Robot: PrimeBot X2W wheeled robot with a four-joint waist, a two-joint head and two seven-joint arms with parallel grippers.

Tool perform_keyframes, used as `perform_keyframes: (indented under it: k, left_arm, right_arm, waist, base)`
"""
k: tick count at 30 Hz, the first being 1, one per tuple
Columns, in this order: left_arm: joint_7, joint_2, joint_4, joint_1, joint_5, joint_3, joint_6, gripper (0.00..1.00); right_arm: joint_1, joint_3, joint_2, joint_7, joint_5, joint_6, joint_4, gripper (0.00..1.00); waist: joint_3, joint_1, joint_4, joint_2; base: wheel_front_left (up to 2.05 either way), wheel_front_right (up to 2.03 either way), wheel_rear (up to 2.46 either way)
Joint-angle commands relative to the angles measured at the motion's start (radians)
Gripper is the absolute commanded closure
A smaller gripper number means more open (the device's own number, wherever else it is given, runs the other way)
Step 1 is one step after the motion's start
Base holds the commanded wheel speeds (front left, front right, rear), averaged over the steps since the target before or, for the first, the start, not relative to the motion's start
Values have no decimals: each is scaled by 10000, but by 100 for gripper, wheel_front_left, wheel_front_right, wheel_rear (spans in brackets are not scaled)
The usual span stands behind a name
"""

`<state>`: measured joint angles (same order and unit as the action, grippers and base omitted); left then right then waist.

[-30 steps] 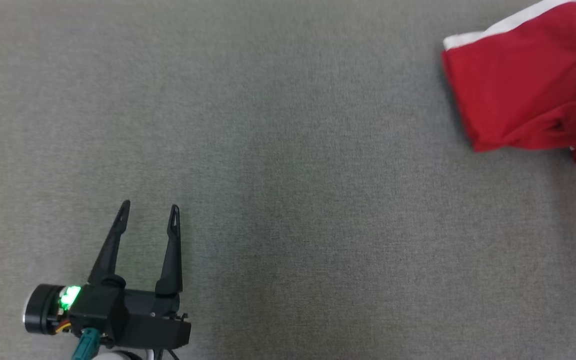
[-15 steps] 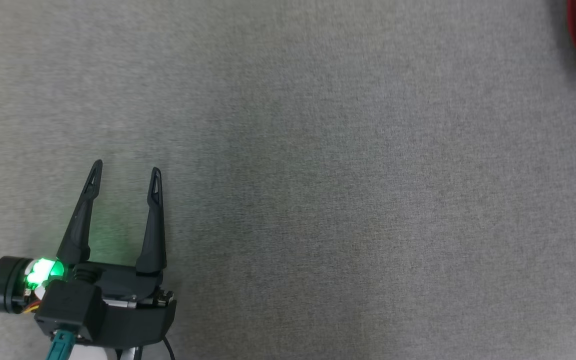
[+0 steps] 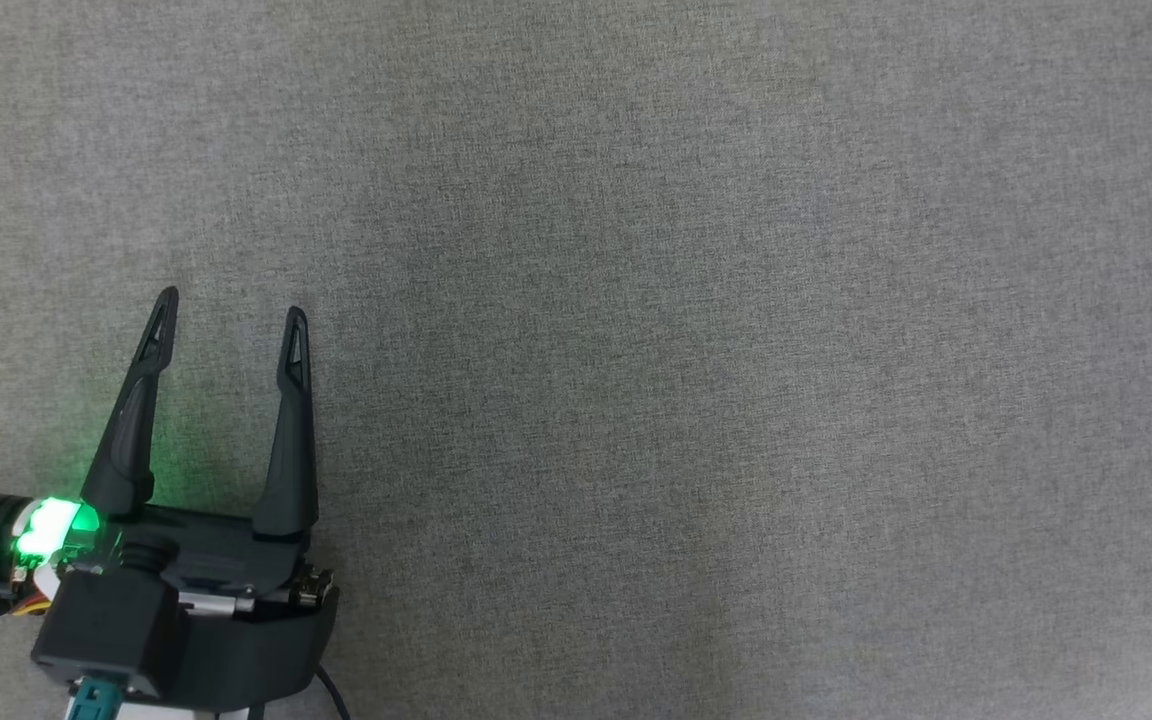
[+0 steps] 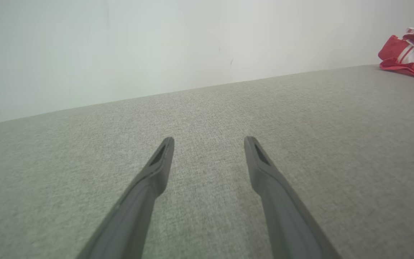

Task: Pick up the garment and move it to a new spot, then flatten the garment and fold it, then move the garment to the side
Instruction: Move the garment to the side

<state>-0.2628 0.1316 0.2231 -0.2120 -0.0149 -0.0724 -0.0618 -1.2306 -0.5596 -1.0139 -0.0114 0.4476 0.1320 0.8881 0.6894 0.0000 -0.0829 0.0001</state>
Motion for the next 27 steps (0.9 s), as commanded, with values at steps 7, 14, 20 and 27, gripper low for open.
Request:
perform_keyframes:
  k: [7, 14, 20, 27]
  left_arm:
    - [-27, 128, -115, 58, -2, 8, 176, 0]
    - [-27, 96, -359, 537, 198, 120, 340, 0]
    - [-27, 66, -645, 1101, 370, 236, 438, 0]
    - [-27, 31, -1204, 2152, 606, 516, 440, 0]
  right_arm:
    - [-613, -115, 485, -304, -601, -25, 552, 0]
    - [-552, 68, 1205, -1068, -571, -25, 530, 0]
    - [201, 136, 1779, -1774, -483, -25, 139, 0]
    - [1843, 683, 3064, -2377, -251, -25, -609, 0]
  waist:
    - [-323, 0, 3, -1]
    - [-1602, 0, -3, -1]
    - [-2834, 0, 44, -1]
    - [-4685, 0, 59, -1]
  base:
    - [0, 0, 0]
    - [0, 0, 0]
    - [0, 0, 0]
    - [0, 0, 0]
